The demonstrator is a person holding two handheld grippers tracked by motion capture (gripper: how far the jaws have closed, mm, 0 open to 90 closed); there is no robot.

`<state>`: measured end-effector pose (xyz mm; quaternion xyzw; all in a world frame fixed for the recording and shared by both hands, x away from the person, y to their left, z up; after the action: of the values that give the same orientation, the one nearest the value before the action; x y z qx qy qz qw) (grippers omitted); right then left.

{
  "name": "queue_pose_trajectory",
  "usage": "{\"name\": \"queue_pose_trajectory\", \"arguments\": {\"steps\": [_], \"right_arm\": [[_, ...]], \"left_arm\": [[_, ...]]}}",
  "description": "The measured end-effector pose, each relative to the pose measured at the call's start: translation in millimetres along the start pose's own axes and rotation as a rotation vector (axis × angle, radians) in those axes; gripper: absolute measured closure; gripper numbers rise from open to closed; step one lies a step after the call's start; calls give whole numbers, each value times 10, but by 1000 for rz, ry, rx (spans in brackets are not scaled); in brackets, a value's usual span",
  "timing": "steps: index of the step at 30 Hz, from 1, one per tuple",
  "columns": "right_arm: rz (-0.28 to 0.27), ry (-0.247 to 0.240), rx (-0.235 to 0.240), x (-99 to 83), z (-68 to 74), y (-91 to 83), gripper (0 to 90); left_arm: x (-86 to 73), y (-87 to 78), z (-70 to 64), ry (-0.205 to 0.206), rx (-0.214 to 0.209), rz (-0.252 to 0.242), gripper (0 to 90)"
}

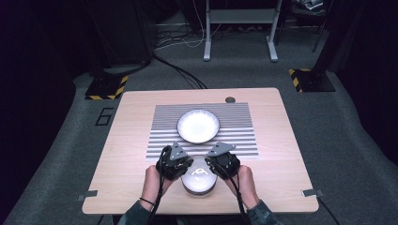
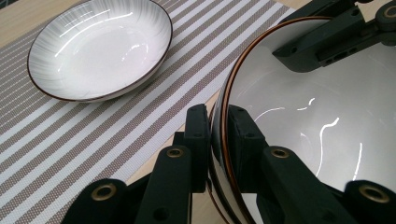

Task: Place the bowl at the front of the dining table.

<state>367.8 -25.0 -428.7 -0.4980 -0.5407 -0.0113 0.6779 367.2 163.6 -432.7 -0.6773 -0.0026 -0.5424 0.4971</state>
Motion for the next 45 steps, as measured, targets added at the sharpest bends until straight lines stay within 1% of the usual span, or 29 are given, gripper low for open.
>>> {"name": "queue_pose_trajectory", "arguments": {"steps": [2,3,7,10,11,12,13,15,16,17,20,21,22,24,25,26,27,29,32,34,35,38,39,40,41,42,43,44,45], "right_arm": [[-10,-10,-9,1,7,-9,828],[-17,-24,-18,6,18,-20,828],[-30,-35,-33,14,43,-37,826],[-52,-56,-48,23,62,-50,823],[-52,-62,-52,26,68,-54,823],[-52,-62,-52,26,68,-54,823],[-58,-66,-55,27,69,-61,821],[-62,-61,-54,25,70,-67,820],[-62,-61,-54,25,70,-67,820],[-63,-56,-51,21,65,-72,817],[-66,-50,-45,21,56,-69,812],[-68,-35,-32,18,39,-65,806],[-63,-25,-29,16,34,-57,798],[-55,-27,-25,15,20,-45,787],[-37,-2,-19,13,12,-3,745],[-37,-2,-19,13,12,-3,745],[-26,7,-19,12,15,10,747],[-13,2,-17,9,4,52,755],[-12,17,-18,1,16,64,815],[-19,8,-23,0,26,55,819],[-24,-6,-31,-6,34,51,824],[-30,-16,-37,-10,34,46,826],[-33,-9,-40,-15,44,44,827],[-39,-12,-45,-17,47,42,827],[-47,-17,-53,-22,57,37,826],[-47,-17,-53,-22,57,37,826],[-55,-34,-57,-20,53,37,827],[-58,-37,-62,-19,57,35,826],[-60,-36,-65,-19,64,32,826]], "left_arm": [[5,-10,-3,8,5,-2,801],[10,-18,-5,9,8,-8,801],[14,-30,-9,14,16,-14,802],[15,-34,-22,21,22,-19,822],[17,-38,-32,29,30,-15,827],[17,-38,-32,29,30,-15,828],[20,-47,-49,48,46,-19,829],[22,-57,-75,63,64,-28,830],[22,-57,-75,63,64,-28,830],[28,-68,-95,83,80,-34,830],[32,-77,-111,87,88,-42,828],[33,-81,-116,94,92,-46,828],[33,-81,-116,94,92,-46,827],[32,-87,-117,96,93,-51,826],[32,-93,-119,102,95,-53,825],[32,-95,-120,103,96,-56,825],[32,-99,-126,102,99,-61,824],[33,-105,-134,108,104,-61,824],[30,-108,-136,110,105,-65,823],[28,-107,-134,111,103,-66,823],[25,-103,-127,105,97,-69,822],[19,-94,-116,97,90,-74,819],[16,-88,-110,91,86,-71,816],[15,-79,-106,88,83,-67,816],[15,-52,-96,88,73,-55,772],[15,-52,-96,88,73,-55,772],[12,-35,-92,91,73,-47,772],[7,-18,-93,86,70,-43,774],[2,-3,-101,84,79,-47,787]]}}
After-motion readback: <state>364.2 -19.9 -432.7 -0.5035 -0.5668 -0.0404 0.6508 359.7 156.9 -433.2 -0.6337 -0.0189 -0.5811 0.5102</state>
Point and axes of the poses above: each handheld gripper's, and its own axes: y roughly forward along the jaws, x roughly out of its top, z roughly to its left, the point moved 1 cm from there along y, roughly forward along the jaws, and after that the axes turned 1 degree about y, right-handed, at the moved point
